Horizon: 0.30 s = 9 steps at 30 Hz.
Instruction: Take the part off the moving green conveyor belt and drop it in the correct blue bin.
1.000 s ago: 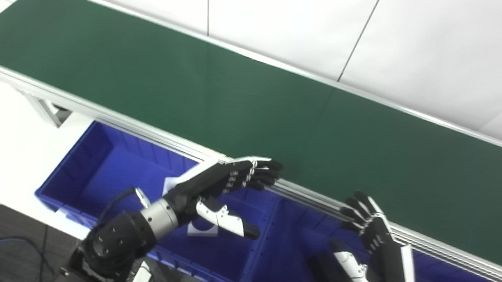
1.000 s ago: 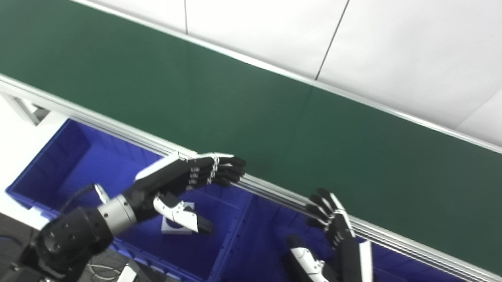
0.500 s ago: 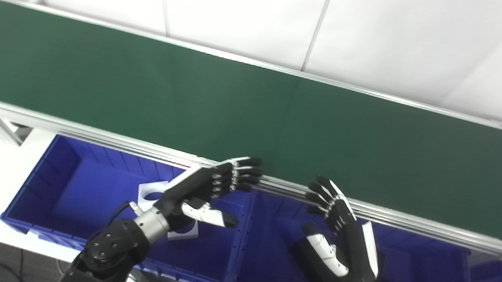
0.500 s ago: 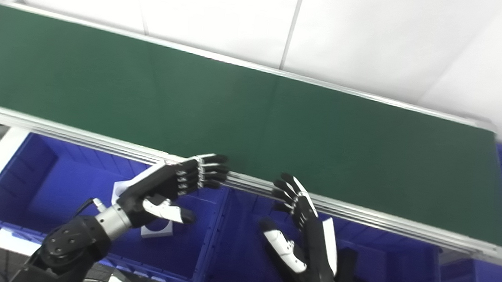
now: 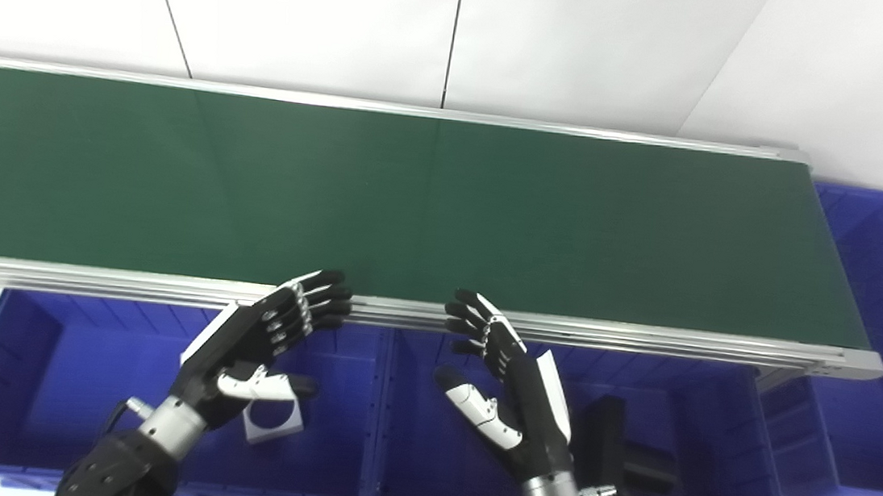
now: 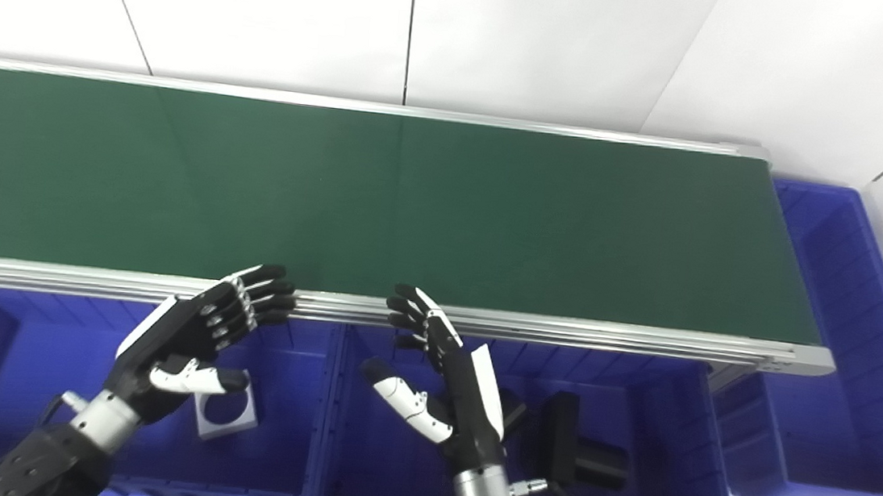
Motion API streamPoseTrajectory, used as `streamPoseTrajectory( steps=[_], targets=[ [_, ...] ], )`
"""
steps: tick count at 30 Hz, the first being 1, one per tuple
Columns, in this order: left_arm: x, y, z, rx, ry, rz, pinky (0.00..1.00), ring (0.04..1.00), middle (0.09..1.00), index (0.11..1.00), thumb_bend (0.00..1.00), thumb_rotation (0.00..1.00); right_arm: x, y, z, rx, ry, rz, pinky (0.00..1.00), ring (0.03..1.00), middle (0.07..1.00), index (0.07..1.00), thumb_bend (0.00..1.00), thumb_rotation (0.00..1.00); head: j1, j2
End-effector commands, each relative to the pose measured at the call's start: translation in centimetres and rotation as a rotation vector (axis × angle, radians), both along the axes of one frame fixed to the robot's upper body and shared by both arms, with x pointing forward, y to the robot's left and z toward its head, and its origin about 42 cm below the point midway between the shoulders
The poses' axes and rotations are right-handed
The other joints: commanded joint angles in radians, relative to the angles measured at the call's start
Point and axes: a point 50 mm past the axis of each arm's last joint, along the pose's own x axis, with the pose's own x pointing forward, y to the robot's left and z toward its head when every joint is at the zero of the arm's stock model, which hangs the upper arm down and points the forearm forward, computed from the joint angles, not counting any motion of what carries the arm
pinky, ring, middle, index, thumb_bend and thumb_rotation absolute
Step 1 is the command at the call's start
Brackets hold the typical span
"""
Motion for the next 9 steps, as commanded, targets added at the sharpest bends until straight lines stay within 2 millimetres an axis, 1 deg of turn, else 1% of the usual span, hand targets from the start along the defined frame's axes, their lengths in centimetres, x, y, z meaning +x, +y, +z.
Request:
streamPoseTrajectory(
  steps=[1, 4, 5, 6, 7, 9],
  targets=[
    [0.8, 0.4, 1.0, -0.008, -0.077, -0.008, 0.81, 0.811, 0.824, 0.829, 1.0, 0.27, 0.5, 0.7, 1.2, 0.034, -0.084, 0.003, 0.72, 0.8, 0.823, 0.873, 0.69, 0.68, 0.008, 0.0],
    [0.7, 0.3, 0.9, 0.007, -0.096, -0.004, 0.8, 0.806, 0.823, 0.831, 1.0, 0.27, 0.3, 0.4, 1.2, 0.03, -0.084, -0.001, 0.72, 0.798, 0.824, 0.873, 0.7, 0.69, 0.04, -0.003],
    [0.6, 0.3, 1.0, 0.012, -0.103, -0.003, 0.8, 0.801, 0.82, 0.83, 1.0, 0.28, 0.3, 0.3, 1.2, 0.031, -0.084, -0.002, 0.72, 0.798, 0.825, 0.87, 0.7, 0.69, 0.04, -0.003],
    [0.5, 0.1, 1.0, 0.015, -0.112, -0.001, 0.79, 0.799, 0.819, 0.829, 1.0, 0.28, 0.2, 0.2, 1.2, 0.035, -0.084, -0.002, 0.71, 0.797, 0.825, 0.87, 0.7, 0.69, 0.063, -0.004],
    [0.5, 0.0, 1.1, 0.017, -0.117, 0.0, 0.79, 0.798, 0.818, 0.829, 1.0, 0.27, 0.2, 0.1, 1.2, 0.037, -0.085, -0.002, 0.72, 0.798, 0.825, 0.868, 0.7, 0.68, 0.067, -0.004],
    [0.2, -0.5, 1.4, 0.03, -0.136, 0.009, 0.79, 0.796, 0.816, 0.828, 1.0, 0.28, 0.1, -0.3, 1.3, 0.039, -0.085, -0.003, 0.72, 0.798, 0.825, 0.868, 0.69, 0.67, 0.111, -0.007]
  ],
)
